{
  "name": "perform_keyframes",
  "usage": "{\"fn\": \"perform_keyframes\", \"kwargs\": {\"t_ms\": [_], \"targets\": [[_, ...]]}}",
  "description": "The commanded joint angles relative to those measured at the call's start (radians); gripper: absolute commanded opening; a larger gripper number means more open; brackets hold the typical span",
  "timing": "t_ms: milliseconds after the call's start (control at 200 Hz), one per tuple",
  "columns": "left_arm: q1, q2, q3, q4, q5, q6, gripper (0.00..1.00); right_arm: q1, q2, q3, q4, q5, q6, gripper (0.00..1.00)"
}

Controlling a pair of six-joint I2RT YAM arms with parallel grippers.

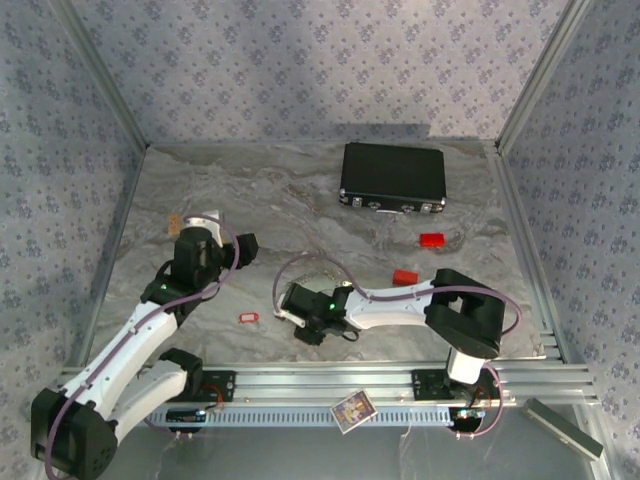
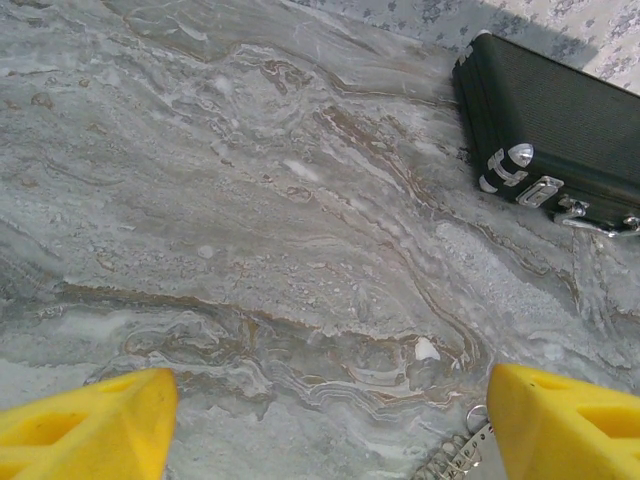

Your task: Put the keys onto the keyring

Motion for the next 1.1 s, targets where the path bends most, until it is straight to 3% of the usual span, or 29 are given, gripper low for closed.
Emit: {"fn": "perform_keyframes", "kwargs": {"t_ms": [0,335,610,1094], "targets": [[0.007,-0.023,-0.015,-0.015,-0.016,-0.013,0.8,0.007,0.023,0.0,0.017,0.023,-0.05,0.35],[0.006,-0.023,-0.014,-0.013,-0.018,-0.02,0.8,0.0,0.011,-0.015,0.056,-0.034,-0.07,0.34],[0.007,-0.021,-0.02,-0.007,-0.021,-0.017,0.8,-0.055,-0.067,-0.086,0.119,-0.086,0.038,0.33],[0.007,-0.022,-0.025,-0.001,-0.024,-0.013,0.8,-0.102,-0.092,-0.114,0.152,-0.21,0.09,0.32]]}}
